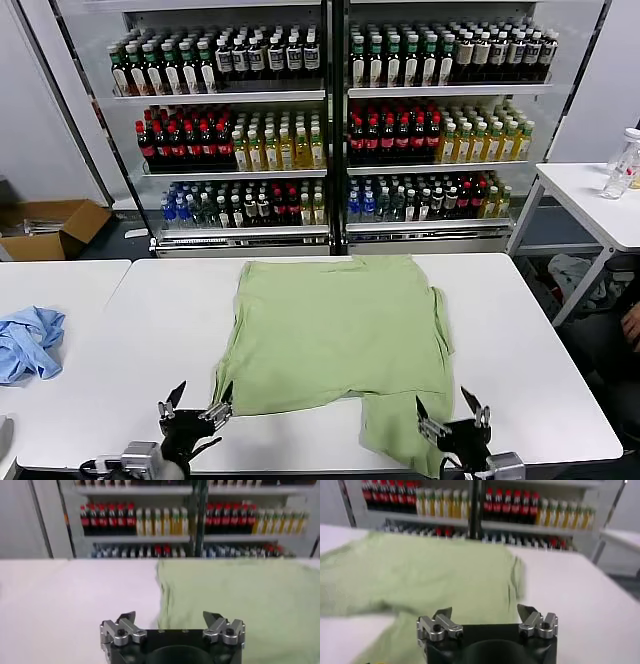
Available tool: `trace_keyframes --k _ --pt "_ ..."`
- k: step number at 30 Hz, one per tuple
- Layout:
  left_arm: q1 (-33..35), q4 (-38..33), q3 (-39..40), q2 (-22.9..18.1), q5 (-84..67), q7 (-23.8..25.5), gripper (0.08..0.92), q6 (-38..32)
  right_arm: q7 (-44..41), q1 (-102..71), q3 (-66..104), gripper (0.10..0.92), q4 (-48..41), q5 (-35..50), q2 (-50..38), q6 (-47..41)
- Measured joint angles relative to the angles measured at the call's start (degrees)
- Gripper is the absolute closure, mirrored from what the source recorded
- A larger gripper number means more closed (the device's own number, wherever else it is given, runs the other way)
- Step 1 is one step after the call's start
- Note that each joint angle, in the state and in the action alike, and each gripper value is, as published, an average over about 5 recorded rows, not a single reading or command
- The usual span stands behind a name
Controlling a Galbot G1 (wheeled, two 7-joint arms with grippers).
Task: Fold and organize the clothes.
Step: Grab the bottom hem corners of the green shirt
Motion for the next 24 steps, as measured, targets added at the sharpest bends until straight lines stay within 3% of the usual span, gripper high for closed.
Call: trace_keyframes --k 3,8,24 --pt "-0.6 1.1 0.5 0.3 0.2 -0.2 0.177 0.7 0.0 -0.3 -0.2 0.215 -0.3 0.9 0.1 -0.4" --pt "-1.6 3.3 1.3 1.0 0.5 -1.0 0.241 1.7 0.1 -0.8 -0.8 0.332 -0.6 3.5 0.3 -1.4" --pt "-2.1 5.4 1.8 2.1 -4.0 -1.0 0.700 3.1 -0.9 0.3 -1.0 0.791 -0.6 8.0 -0.8 -1.9"
